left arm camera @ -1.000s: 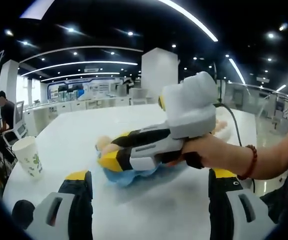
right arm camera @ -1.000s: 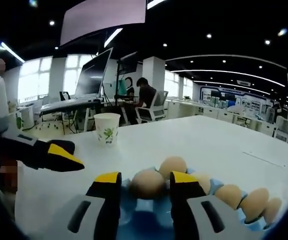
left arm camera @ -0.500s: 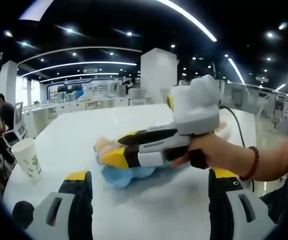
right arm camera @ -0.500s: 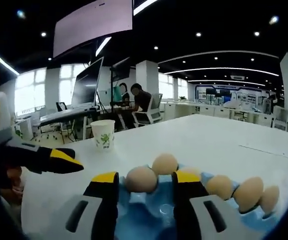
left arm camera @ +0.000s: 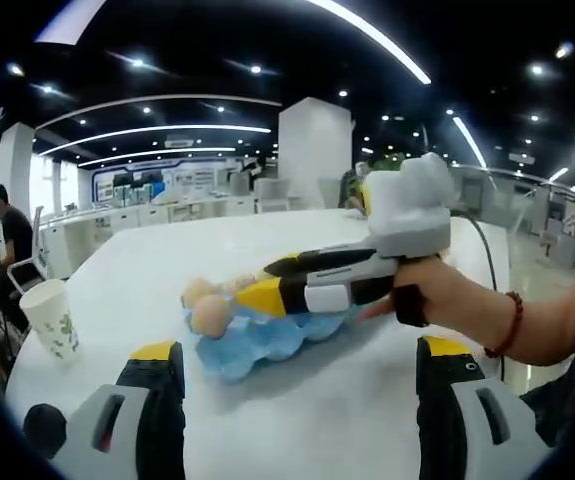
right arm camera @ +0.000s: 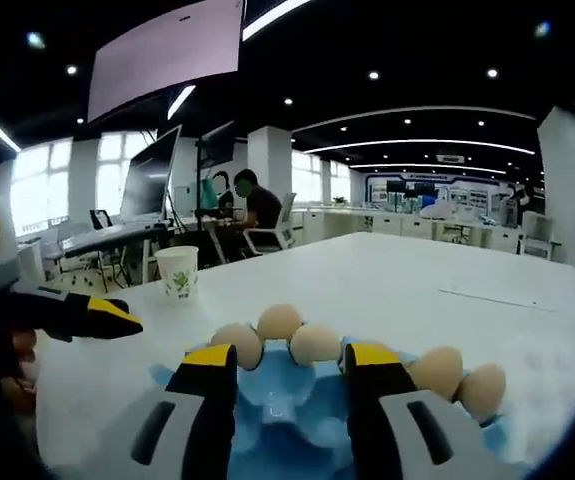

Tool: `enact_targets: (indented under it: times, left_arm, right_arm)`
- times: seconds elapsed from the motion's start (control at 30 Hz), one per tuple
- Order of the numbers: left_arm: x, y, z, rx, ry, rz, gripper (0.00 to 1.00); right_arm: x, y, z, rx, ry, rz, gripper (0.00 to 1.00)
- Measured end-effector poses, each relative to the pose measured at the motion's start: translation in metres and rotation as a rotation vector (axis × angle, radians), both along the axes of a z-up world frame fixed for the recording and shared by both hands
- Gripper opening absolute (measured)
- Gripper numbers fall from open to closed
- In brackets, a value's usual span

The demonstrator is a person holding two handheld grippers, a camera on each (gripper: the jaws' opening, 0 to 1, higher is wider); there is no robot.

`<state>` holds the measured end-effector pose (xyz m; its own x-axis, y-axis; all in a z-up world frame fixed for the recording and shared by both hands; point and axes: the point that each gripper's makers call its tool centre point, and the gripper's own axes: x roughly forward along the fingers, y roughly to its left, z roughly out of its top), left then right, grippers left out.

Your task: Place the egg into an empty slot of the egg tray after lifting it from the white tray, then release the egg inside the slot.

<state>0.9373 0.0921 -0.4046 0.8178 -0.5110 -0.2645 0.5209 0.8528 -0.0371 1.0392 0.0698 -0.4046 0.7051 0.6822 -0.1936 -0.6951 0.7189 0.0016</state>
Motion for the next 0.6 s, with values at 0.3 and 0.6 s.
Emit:
enact_targets:
  times: [0.3,0.6]
  left_arm:
    - [-0.001,-0.003,0.001,-0.003,-0.002,-0.003,0.98]
    - [-0.001,-0.007,0.002,-0.005,-0.004,-0.010,0.98]
  right_arm:
    - [0.001,-0.017,0.004,0.011,0.006,-0.028,0.45]
    - [0.006,-0.042,0.003,0.021,0.034,-0.078,0.45]
